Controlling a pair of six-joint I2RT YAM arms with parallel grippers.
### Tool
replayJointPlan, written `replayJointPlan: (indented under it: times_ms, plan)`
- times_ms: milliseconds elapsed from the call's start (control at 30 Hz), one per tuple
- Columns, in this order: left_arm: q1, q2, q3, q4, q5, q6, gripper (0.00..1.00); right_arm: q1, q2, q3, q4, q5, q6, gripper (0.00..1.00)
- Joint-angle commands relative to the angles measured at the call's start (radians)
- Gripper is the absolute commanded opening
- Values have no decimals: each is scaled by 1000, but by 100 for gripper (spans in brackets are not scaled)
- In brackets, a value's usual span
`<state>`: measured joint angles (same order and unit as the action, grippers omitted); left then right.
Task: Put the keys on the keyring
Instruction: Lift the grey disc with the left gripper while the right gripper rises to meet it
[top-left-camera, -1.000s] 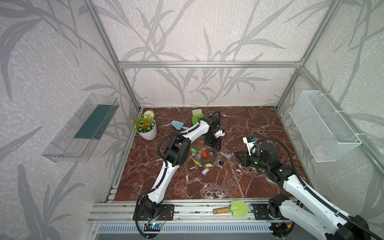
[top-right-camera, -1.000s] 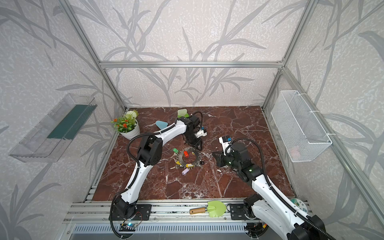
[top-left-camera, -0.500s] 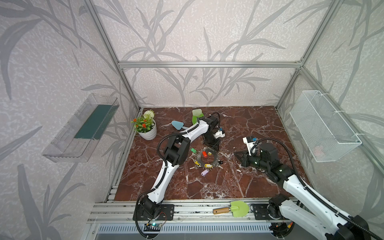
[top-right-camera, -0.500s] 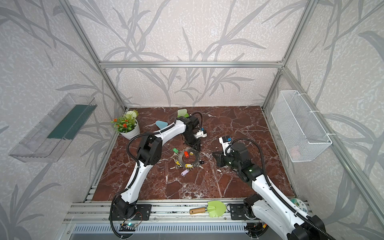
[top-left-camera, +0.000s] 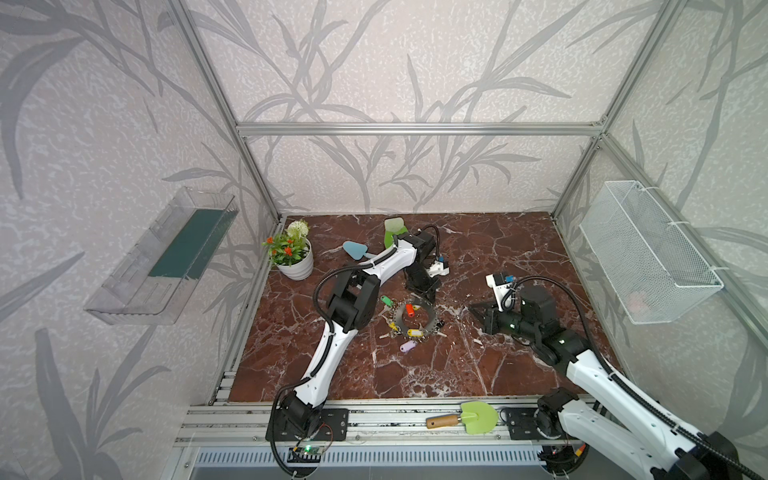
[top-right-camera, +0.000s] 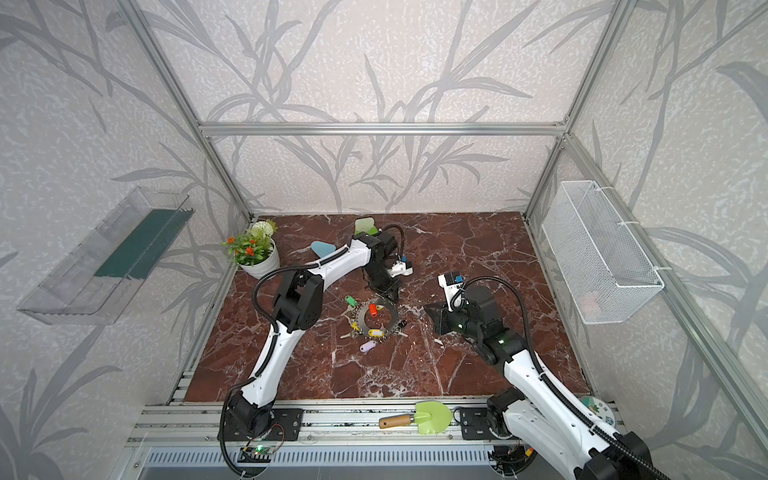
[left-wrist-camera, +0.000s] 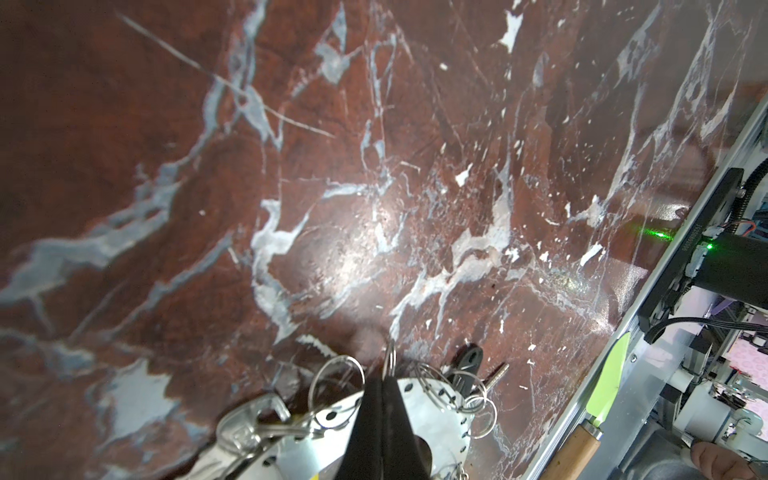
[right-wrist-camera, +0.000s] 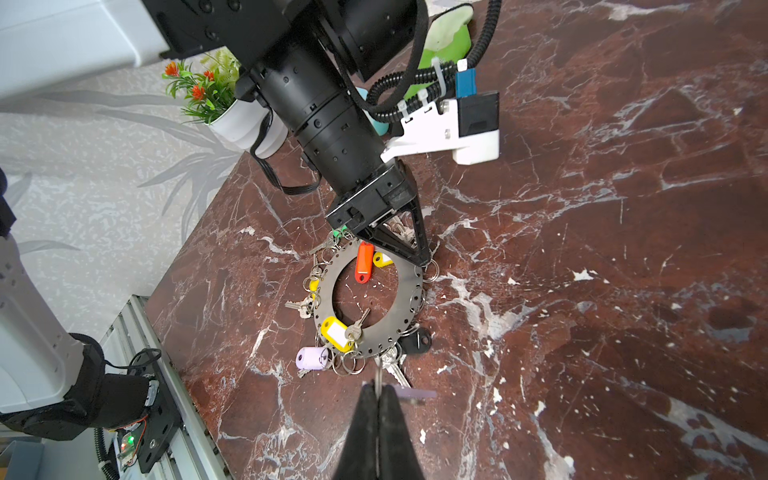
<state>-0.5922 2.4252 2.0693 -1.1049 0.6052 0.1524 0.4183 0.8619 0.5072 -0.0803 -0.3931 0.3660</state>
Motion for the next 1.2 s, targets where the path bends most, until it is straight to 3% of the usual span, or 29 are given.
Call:
replayJointPlan:
  times_ms: [0,367,667,933,1167]
  plan:
    - [7,-102,-47,35,31,-22,0,-3,-18,-9,3,5,-7,0]
    - [5,-420,-366,319,11,-157,0,-4,-33,-17,46,1,23,0]
    - [-15,-847,-791,716,7,-164,0,-7,-49,8,137,-40,17,0]
    - [-19,-1199,-1046,1018,97,-121,0,-9,-26,67,282,-271,17,0]
    - [-21,-1306,-1086,1135,223,-130,0,-2,2,161,328,-425,9,0]
